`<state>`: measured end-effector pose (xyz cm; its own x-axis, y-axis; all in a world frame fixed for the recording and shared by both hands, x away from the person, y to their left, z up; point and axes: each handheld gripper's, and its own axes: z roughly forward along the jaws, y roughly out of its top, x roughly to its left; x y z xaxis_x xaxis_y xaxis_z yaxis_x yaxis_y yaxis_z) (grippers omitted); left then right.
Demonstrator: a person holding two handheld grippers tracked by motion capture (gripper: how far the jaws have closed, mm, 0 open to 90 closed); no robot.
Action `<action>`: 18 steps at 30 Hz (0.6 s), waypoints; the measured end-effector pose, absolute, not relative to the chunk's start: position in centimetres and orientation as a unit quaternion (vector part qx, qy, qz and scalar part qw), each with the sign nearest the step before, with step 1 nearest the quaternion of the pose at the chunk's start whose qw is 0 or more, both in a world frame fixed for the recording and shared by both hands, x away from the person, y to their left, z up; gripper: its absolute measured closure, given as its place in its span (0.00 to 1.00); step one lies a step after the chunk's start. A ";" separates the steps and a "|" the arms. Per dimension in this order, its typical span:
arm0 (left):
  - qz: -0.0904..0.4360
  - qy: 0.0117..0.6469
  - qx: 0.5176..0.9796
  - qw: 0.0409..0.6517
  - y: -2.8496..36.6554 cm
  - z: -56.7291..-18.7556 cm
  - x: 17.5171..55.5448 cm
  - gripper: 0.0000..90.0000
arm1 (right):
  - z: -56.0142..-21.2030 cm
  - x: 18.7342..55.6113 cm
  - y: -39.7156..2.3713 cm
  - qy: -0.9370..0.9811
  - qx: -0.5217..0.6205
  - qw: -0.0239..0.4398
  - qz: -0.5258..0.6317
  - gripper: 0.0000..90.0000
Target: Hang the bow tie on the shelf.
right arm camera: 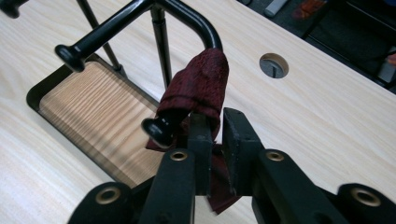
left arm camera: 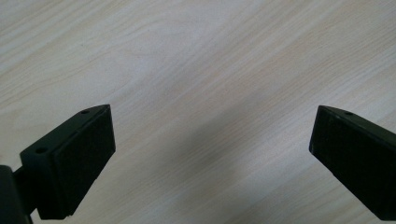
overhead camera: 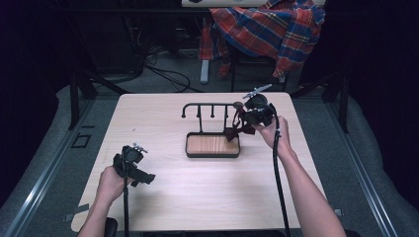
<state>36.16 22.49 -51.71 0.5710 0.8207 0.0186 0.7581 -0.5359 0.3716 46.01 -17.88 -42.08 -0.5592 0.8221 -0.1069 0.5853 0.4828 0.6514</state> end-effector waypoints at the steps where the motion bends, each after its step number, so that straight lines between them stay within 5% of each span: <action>1: 0.096 0.453 0.871 0.164 22.5 -51.7 36.2 0.00 | -42.1 46.0 -17.9 0.837 0.420 0.205 0.284 0.89; 18: 0.096 0.453 0.871 0.164 22.5 -51.6 36.1 0.00 | -41.7 45.2 -18.5 0.851 0.415 0.178 0.269 0.68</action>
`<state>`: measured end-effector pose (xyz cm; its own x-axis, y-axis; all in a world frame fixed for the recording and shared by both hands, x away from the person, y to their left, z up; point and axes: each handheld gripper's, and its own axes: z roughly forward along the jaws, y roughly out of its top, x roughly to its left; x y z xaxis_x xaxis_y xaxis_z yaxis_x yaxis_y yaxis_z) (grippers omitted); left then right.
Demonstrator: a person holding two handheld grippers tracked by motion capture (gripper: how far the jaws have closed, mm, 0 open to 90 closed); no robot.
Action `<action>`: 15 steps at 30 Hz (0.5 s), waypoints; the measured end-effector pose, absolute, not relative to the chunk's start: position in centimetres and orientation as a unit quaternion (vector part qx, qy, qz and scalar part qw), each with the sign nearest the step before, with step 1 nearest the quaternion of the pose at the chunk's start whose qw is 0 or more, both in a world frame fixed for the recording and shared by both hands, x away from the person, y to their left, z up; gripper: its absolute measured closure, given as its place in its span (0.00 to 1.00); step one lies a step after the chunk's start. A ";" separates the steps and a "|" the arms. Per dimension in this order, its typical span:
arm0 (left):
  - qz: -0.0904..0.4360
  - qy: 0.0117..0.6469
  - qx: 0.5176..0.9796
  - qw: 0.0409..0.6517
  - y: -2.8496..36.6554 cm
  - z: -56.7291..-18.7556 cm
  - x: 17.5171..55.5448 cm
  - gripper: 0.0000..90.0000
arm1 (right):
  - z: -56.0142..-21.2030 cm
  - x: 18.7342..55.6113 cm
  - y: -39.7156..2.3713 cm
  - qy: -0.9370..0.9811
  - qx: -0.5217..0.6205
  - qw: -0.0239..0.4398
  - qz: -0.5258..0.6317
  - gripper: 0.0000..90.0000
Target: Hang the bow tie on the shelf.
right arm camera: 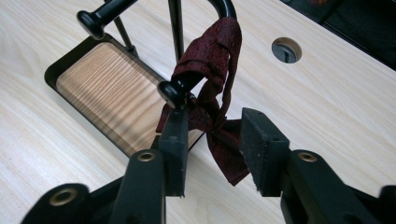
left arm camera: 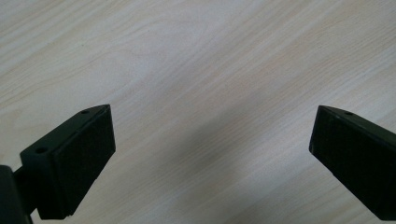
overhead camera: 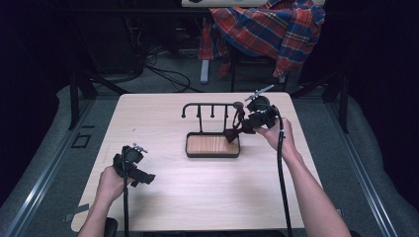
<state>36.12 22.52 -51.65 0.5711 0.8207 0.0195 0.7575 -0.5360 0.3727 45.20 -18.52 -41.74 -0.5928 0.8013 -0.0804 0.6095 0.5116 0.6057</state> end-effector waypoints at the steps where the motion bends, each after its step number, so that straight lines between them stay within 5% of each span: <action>1: 0.096 0.453 0.871 0.164 22.5 -51.6 36.1 0.00 | -41.7 45.2 -18.5 0.851 0.415 0.178 0.269 0.68; 15: 0.094 0.459 0.865 0.178 22.6 -51.5 36.1 0.00 | -40.8 43.0 -19.4 0.859 0.396 0.164 0.281 0.33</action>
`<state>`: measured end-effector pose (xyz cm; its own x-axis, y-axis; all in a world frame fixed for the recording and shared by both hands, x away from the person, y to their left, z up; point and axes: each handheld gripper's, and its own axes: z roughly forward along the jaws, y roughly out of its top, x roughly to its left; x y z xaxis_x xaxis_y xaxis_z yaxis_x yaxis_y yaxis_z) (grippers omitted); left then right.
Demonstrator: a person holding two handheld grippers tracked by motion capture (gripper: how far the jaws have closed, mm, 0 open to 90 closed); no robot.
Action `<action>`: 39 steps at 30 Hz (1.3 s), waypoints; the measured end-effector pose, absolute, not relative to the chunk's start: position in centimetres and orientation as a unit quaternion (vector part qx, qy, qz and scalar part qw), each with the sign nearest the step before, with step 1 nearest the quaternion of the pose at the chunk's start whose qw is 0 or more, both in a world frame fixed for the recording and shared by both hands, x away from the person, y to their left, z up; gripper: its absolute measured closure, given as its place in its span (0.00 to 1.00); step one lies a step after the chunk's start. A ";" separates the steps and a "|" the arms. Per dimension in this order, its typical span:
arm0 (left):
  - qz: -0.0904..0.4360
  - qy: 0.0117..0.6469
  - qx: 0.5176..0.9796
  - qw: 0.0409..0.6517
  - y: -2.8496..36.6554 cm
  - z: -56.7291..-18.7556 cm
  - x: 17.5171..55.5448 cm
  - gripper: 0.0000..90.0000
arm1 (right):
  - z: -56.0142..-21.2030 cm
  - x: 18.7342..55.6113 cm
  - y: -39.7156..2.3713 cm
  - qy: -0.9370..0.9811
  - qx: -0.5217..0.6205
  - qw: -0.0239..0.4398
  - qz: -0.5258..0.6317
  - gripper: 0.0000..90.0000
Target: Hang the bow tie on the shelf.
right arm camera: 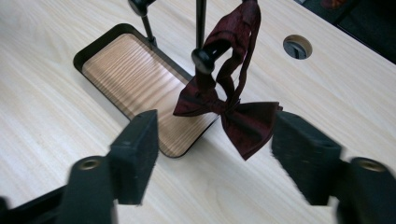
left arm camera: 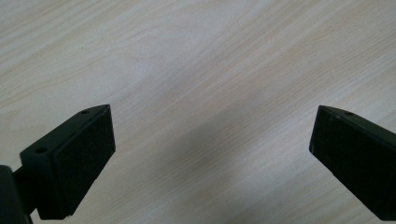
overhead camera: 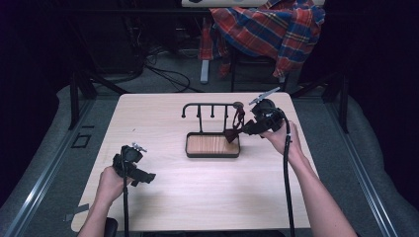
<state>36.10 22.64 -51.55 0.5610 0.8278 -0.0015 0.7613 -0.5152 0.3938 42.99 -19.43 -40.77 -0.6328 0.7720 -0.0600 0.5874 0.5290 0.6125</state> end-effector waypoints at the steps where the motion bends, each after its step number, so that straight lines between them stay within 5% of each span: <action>1: 0.093 0.459 0.865 0.178 22.6 -51.5 36.1 0.00 | -40.7 42.8 -19.5 0.859 0.398 0.164 0.278 0.29; 10: 0.093 0.457 0.867 0.175 22.6 -51.6 36.1 0.00 | -40.5 40.3 -20.3 0.863 0.389 0.164 0.277 0.17; 39: 0.092 0.458 0.867 0.173 22.6 -51.6 36.1 0.00 | -46.0 34.3 -23.0 0.877 0.397 0.114 0.245 0.06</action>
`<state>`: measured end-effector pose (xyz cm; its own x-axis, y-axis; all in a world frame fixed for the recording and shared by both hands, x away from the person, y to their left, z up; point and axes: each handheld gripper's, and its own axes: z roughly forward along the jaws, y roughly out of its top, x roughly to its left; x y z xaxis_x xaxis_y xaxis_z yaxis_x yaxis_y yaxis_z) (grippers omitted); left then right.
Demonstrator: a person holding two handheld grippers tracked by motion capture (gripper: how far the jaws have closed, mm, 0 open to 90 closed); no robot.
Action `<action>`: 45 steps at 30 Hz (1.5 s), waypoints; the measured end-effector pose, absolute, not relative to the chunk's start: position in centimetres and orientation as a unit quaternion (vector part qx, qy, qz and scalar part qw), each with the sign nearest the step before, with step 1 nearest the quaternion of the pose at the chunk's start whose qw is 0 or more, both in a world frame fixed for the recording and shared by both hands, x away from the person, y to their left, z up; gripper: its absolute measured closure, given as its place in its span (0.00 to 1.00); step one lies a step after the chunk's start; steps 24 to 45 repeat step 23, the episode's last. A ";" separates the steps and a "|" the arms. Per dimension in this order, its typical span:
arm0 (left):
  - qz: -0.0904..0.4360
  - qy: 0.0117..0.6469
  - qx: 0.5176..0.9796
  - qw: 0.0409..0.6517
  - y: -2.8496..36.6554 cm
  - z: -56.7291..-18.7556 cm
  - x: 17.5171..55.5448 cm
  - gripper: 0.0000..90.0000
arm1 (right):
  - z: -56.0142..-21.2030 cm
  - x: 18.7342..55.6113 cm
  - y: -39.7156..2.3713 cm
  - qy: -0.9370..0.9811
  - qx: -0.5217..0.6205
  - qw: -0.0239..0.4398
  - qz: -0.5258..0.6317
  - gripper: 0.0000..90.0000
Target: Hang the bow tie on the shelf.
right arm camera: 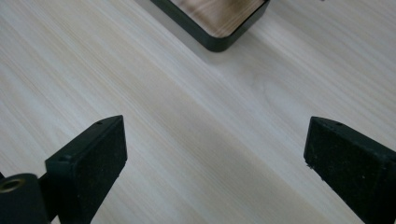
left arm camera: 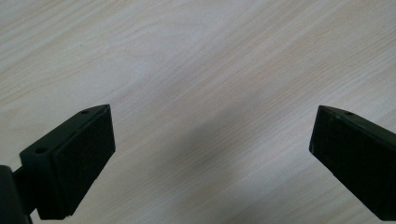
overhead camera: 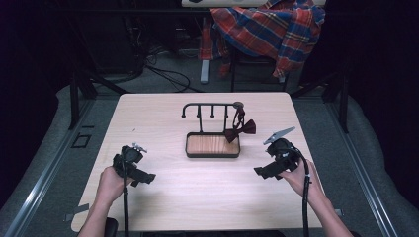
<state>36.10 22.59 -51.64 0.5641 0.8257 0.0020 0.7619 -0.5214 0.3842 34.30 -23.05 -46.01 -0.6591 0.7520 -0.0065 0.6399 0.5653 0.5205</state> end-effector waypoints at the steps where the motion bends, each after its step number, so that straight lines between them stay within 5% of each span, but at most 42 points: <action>1: 0.092 0.458 0.867 0.173 22.6 -51.6 36.1 0.00 | -46.0 34.3 -23.0 0.877 0.397 0.114 0.245 0.06; 12: 0.094 0.452 0.871 0.165 22.3 -51.7 36.1 0.00 | -48.4 32.7 -24.5 0.883 0.409 0.090 0.211 0.00; 22: 0.094 0.447 0.872 0.177 22.4 -51.5 36.2 0.00 | -48.2 32.5 -25.2 0.879 0.401 0.135 0.219 0.00; 45: 0.094 0.447 0.872 0.177 22.4 -51.5 36.2 0.00 | -48.2 32.5 -25.2 0.879 0.401 0.135 0.219 0.00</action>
